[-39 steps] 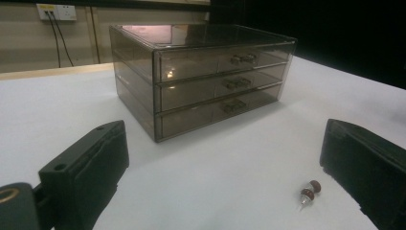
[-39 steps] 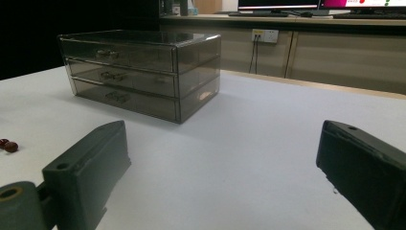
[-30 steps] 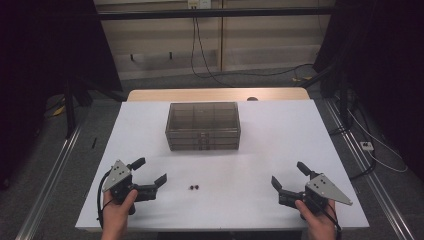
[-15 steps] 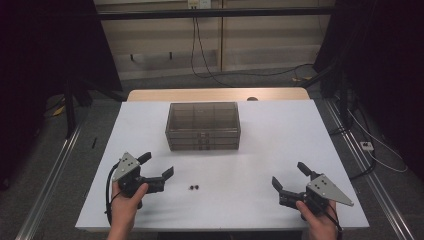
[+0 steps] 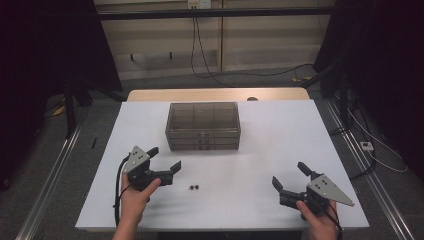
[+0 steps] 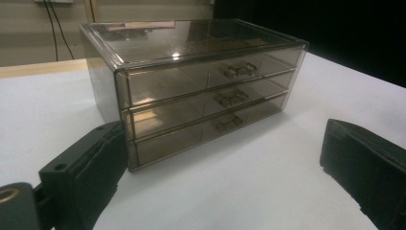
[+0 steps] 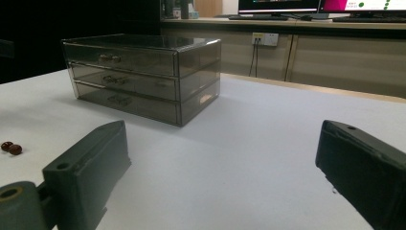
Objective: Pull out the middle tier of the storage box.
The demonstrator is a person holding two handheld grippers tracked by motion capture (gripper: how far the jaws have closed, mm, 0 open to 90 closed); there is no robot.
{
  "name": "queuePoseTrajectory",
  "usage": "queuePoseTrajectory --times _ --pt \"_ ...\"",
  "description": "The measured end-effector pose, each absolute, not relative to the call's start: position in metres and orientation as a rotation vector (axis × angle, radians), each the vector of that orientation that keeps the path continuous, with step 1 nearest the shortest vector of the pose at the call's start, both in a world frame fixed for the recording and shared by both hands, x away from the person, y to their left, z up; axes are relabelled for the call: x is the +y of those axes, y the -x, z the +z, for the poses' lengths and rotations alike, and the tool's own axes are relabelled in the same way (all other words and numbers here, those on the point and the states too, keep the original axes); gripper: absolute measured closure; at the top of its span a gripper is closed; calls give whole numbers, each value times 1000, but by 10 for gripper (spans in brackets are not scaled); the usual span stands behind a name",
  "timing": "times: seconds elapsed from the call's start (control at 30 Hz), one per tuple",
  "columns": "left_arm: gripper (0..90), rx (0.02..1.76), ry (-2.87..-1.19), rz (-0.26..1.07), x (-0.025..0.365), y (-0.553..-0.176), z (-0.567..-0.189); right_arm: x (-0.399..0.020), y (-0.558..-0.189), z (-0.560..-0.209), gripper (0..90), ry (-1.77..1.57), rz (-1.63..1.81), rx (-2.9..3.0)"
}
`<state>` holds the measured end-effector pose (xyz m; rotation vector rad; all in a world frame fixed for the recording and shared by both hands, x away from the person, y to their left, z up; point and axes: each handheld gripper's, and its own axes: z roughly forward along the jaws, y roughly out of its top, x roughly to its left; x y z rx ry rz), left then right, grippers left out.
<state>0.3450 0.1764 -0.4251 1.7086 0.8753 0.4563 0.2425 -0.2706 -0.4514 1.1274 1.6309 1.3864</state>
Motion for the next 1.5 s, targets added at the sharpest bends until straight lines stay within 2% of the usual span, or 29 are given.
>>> queuePoseTrajectory --times 0.6,1.5 --pt "37 879 -1735 451 158 -363 -424 -270 -243 -451 34 -1127 1402 1642" --pt "62 854 -1894 493 122 -382 -424 -268 -243 -450 36 -1108 1407 1650"
